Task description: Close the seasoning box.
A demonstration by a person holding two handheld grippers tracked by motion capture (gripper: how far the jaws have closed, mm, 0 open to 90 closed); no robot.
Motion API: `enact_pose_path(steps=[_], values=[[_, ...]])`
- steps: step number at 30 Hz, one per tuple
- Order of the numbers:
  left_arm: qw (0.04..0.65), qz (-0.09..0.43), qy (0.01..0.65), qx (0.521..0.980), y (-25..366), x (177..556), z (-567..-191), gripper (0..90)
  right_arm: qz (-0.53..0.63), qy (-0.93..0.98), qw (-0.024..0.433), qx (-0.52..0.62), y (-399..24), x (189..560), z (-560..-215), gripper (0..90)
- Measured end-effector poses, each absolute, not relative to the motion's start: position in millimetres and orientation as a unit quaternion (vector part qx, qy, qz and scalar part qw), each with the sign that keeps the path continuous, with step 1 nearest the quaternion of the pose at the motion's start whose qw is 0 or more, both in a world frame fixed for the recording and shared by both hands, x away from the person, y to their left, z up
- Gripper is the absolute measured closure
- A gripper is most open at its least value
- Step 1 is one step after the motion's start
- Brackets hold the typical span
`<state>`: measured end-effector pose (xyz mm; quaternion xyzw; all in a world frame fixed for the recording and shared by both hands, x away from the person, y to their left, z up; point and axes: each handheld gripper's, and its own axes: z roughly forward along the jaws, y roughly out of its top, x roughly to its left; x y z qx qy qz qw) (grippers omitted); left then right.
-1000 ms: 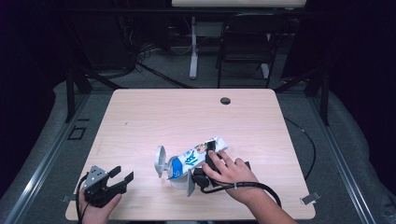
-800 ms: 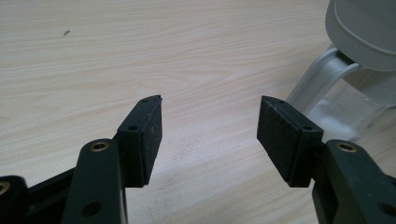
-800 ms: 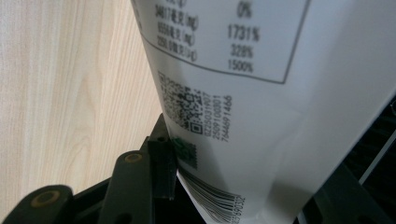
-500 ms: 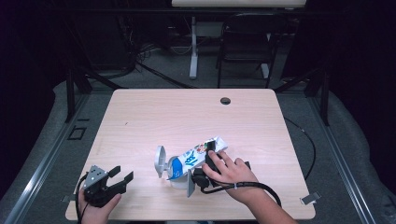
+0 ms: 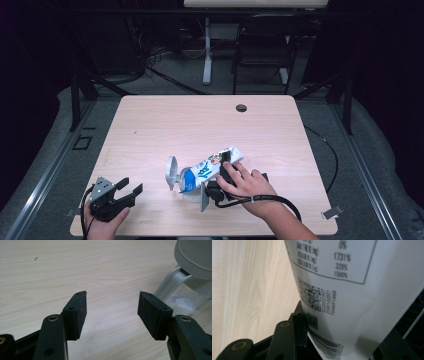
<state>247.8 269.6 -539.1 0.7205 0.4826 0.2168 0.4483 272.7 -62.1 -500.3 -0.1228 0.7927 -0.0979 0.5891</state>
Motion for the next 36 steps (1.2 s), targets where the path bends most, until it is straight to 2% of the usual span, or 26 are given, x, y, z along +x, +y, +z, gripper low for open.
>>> enact_pose_path(steps=[36], values=[[0.449, 0.217, 0.483, 0.72, 268.6, 247.2, -540.0, 40.9, -0.101, 0.787, 0.594, -0.13, -62.0, 270.7, -499.6, 57.2]])
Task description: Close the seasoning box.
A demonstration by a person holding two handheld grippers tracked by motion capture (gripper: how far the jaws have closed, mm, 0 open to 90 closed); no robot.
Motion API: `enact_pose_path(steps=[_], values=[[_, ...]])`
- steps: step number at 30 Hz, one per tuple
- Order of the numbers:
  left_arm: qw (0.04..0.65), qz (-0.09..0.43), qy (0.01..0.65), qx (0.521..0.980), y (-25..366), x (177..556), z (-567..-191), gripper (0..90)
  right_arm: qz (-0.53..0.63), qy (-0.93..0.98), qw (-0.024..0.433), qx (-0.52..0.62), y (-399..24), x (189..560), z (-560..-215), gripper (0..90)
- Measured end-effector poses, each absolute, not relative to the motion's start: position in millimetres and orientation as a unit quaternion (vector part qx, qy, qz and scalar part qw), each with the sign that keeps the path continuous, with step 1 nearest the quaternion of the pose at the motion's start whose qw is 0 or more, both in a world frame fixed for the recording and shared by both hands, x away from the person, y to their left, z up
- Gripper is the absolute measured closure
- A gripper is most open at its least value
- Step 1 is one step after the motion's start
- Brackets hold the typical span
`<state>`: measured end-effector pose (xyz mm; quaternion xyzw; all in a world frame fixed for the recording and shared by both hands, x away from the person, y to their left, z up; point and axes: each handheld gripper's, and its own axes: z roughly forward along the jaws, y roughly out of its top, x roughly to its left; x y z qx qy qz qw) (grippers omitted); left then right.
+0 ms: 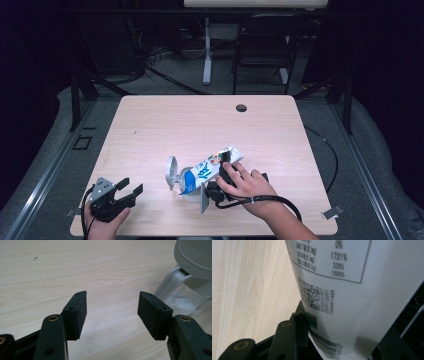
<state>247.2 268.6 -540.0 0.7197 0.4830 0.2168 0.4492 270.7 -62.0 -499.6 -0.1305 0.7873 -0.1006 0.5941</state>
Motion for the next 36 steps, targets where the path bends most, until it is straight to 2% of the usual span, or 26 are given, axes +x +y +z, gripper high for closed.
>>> enact_pose_path(steps=[36], values=[[0.451, 0.214, 0.483, 0.719, 266.9, 247.8, -541.7, 40.9, -0.1, 0.785, 0.595, -0.138, -62.1, 269.5, -497.8, 60.5]])
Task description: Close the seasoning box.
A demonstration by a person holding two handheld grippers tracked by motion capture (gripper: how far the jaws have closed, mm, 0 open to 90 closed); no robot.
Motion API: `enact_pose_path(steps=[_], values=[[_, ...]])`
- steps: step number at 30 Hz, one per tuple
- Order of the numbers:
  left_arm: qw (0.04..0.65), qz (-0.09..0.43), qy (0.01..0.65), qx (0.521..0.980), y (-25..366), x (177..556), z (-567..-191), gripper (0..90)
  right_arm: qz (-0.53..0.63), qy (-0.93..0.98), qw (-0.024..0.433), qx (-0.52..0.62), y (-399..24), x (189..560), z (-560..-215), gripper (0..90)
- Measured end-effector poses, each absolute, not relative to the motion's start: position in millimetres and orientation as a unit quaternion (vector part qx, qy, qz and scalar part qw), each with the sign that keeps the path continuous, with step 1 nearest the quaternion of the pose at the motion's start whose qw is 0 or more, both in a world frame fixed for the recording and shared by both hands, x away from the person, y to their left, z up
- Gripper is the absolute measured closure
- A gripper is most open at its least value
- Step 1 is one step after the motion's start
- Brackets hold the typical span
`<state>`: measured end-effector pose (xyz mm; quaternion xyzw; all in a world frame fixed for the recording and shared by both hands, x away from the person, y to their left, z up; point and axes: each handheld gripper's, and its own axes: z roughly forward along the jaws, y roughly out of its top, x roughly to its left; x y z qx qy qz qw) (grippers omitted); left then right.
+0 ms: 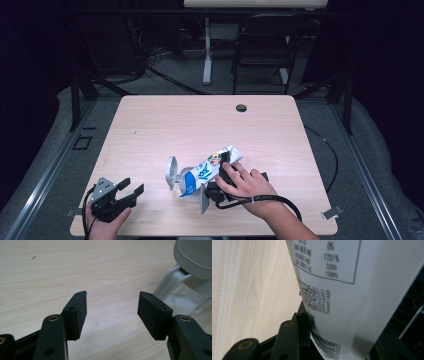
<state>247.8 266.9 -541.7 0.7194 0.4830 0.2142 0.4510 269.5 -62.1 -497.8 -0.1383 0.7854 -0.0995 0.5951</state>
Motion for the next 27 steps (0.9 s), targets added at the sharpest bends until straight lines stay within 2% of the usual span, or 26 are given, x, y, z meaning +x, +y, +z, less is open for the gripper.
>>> enact_pose_path(steps=[27], values=[[0.447, 0.217, 0.482, 0.721, 267.4, 248.1, -539.6, 41.2, -0.096, 0.783, 0.597, -0.143, -62.6, 269.2, -498.3, 63.2]])
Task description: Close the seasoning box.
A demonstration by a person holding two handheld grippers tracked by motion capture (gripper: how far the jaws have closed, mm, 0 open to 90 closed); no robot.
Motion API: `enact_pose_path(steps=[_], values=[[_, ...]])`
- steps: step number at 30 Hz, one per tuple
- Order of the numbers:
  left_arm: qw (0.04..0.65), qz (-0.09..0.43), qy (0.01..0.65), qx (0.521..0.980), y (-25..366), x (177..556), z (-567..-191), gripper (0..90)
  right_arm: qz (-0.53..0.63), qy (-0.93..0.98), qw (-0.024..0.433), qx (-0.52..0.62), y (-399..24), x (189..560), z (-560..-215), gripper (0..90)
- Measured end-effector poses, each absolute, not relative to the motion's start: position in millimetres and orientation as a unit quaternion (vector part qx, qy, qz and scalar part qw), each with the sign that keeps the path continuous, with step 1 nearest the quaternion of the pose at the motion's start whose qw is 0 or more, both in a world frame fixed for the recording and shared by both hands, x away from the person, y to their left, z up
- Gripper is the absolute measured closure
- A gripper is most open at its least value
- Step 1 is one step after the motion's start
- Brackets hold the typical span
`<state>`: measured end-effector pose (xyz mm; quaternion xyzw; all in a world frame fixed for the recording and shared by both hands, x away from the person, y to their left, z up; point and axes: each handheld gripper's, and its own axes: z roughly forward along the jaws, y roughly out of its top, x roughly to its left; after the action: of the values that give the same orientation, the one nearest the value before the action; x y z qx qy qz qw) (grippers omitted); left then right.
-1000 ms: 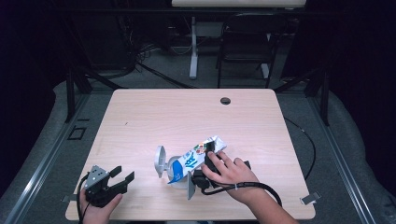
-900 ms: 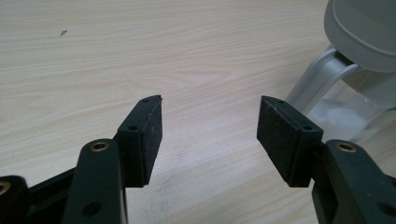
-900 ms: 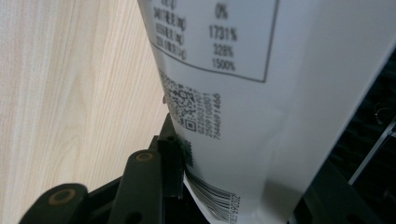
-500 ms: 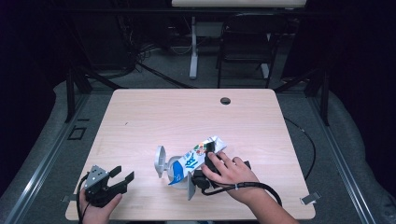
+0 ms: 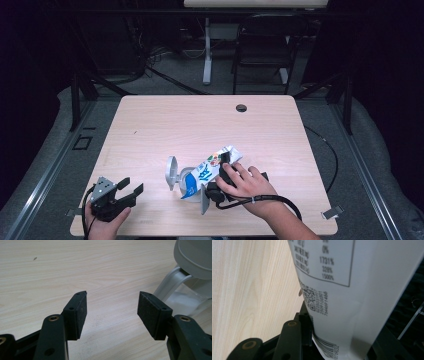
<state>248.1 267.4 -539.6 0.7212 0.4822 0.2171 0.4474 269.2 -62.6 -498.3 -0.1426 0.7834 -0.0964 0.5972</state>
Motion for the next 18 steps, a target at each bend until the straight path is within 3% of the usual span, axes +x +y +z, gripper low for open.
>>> enact_pose_path(steps=[18], values=[[0.448, 0.218, 0.481, 0.721, 266.3, 248.1, -540.0, 41.2, -0.103, 0.781, 0.599, -0.146, -61.8, 267.4, -496.6, 64.7]])
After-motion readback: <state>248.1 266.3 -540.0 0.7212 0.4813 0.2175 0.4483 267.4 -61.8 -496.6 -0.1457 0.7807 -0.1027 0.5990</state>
